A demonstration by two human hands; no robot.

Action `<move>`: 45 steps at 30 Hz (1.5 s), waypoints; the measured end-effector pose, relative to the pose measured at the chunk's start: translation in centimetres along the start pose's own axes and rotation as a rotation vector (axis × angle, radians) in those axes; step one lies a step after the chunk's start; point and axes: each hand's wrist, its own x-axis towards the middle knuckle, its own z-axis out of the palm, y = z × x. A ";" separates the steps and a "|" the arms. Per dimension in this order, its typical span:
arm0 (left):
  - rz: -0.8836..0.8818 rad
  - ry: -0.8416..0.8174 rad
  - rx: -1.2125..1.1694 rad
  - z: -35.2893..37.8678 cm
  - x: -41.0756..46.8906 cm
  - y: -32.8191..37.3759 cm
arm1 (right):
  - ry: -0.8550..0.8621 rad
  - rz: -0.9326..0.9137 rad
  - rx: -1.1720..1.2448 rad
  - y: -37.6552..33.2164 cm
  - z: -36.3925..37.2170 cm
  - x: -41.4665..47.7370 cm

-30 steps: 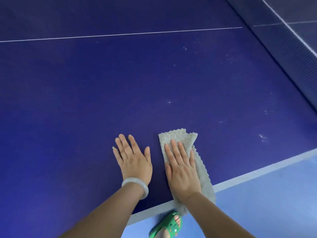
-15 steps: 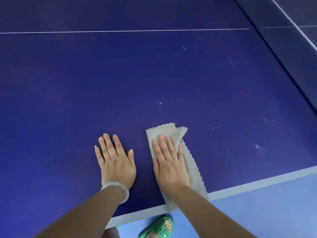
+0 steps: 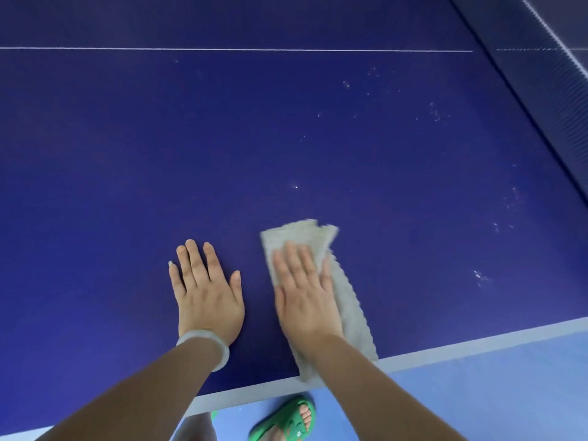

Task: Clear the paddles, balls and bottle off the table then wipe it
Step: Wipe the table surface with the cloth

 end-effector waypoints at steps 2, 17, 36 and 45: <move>-0.009 -0.001 0.015 0.0 0.0 0.1 | -0.093 -0.235 -0.048 1.8 -0.3 1.4; -0.014 -0.006 0.010 -0.1 -0.1 0.1 | -0.073 -0.157 -0.042 0.2 0.2 -0.2; -0.011 -0.010 -0.004 0.0 0.0 0.0 | -0.071 -0.103 -0.023 0.1 0.3 -1.3; -0.021 -0.064 -0.013 -0.7 -0.1 0.2 | -0.040 0.375 0.014 13.2 -2.4 -4.9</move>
